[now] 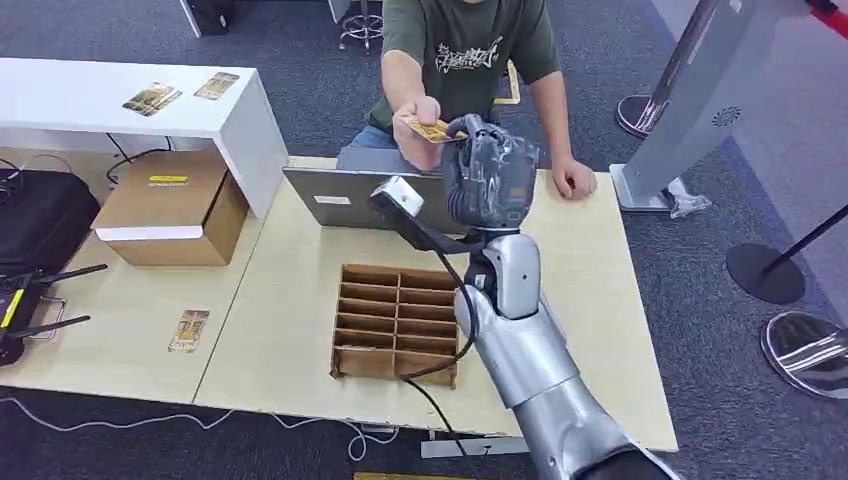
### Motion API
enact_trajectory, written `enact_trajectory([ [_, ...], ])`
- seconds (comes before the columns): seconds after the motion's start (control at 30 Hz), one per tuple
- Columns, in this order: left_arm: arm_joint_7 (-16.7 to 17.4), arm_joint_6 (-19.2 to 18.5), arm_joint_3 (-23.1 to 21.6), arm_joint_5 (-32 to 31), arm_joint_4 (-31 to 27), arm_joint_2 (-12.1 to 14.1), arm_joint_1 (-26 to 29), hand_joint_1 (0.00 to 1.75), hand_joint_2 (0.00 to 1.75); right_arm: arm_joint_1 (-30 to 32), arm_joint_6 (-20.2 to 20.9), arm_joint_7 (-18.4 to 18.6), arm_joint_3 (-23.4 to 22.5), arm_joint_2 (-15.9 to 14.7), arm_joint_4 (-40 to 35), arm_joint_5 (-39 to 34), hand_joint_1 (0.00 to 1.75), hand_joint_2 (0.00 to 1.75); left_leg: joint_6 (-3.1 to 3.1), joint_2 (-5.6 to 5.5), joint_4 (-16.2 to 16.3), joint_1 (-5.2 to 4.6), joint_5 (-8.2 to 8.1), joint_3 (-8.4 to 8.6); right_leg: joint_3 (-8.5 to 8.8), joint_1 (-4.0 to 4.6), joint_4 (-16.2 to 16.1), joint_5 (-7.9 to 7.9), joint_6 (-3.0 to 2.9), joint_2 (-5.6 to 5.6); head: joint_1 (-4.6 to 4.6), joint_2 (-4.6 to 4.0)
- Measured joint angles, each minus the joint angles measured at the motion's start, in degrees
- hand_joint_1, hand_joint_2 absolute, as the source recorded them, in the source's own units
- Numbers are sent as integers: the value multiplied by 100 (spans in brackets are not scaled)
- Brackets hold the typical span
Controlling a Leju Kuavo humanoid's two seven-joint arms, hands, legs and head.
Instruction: Pass the card to the sensor for recognition and then transmit it.
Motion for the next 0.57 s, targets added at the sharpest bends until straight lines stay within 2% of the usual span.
enact_trajectory([
  [0.23, 52, -7, -9, -33, 0, 4, -15, 0, 0, -650, 0, 83, 149, 181, 986, -78, 175, 175, 2, -12, 0, 0, 3, -5, 0, 1, 0, 1, 1, -10, 0, 0],
  [0.57, 57, -57, -13, -68, 0, 11, -15, 0, 0, -950, -2, 208, 269, 238, 1505, -218, 175, 175, 3, -15, 1, -1, 2, -14, -6, 0, -4, 1, 1, -12, 0, 0],
])
